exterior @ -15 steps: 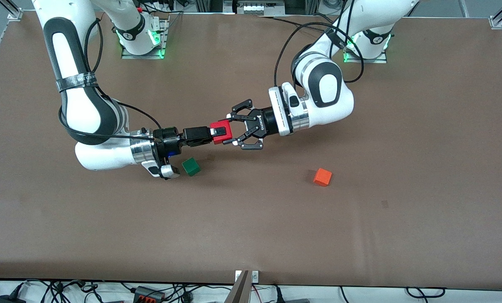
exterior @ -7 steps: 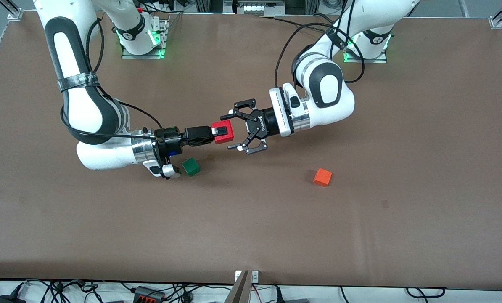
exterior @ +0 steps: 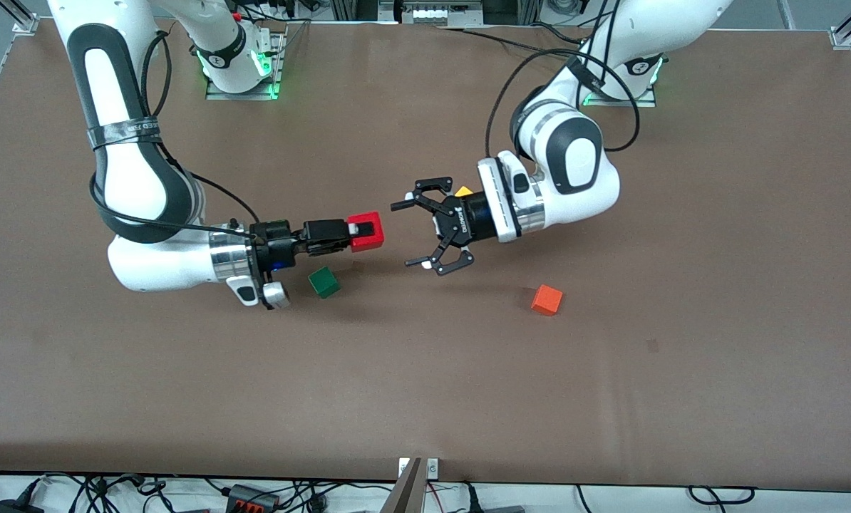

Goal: Pass red block to right arm, stack on blue
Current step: 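Open the left gripper and withdraw it while the right gripper pulls away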

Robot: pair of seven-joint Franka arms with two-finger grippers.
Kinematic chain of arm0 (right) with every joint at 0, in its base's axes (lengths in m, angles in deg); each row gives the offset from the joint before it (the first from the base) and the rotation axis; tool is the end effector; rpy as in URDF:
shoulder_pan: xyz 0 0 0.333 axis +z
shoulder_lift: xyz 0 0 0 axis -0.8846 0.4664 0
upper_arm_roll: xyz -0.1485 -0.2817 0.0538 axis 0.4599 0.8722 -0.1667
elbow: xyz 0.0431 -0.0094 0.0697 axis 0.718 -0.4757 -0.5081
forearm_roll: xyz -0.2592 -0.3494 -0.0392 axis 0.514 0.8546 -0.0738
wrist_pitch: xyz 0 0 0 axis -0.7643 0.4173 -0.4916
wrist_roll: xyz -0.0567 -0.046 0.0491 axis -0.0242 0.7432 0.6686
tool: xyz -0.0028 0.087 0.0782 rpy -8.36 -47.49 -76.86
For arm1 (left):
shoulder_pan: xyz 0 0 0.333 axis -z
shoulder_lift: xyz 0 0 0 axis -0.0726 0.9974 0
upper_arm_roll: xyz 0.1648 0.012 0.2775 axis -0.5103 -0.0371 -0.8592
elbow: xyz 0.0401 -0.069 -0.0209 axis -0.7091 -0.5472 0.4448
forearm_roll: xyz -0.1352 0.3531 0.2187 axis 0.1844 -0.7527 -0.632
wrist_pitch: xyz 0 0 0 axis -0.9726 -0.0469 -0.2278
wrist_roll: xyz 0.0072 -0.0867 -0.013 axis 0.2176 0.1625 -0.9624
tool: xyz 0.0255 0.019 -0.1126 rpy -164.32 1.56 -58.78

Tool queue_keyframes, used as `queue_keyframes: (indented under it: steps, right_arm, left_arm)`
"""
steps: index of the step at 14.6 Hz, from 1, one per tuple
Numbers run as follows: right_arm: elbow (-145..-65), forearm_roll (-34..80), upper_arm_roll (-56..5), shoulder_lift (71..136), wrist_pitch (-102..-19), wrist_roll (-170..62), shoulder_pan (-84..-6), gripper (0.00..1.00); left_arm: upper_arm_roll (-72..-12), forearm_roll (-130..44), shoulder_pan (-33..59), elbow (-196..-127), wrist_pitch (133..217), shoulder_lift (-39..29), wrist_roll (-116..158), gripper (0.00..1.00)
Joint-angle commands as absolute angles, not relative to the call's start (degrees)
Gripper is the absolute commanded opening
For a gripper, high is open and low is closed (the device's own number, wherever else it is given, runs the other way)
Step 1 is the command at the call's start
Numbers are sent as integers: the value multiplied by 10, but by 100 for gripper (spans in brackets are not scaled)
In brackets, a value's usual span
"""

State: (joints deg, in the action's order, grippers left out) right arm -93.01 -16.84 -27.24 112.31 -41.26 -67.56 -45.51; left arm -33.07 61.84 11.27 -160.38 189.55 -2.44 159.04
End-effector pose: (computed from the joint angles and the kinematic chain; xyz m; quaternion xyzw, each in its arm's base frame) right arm 0.6884 0.2728 0.3581 -0.8000 -0.0331 0.1224 0.5865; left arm 0.6173 -0.4076 0.3486 0.5776 -0.3887 0.5351 0.4785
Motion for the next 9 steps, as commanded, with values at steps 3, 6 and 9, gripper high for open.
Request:
queue_keyframes:
  steps: [3,6,9]
  right_arm:
    - [-920,-18,-275,1126,-387,-672,-518,0]
    - [-922,98,-270,1124,-389,-668,-536,0]
    - [-923,275,-247,1119,-395,-648,-534,0]
  left_arm:
    - [-326,489,26,-1632,1776,-33,1536,100]
    - [-326,348,-41,-1613,1681,-34,1428,100]
    - [-328,206,-94,-1565,1600,-33,1327,100]
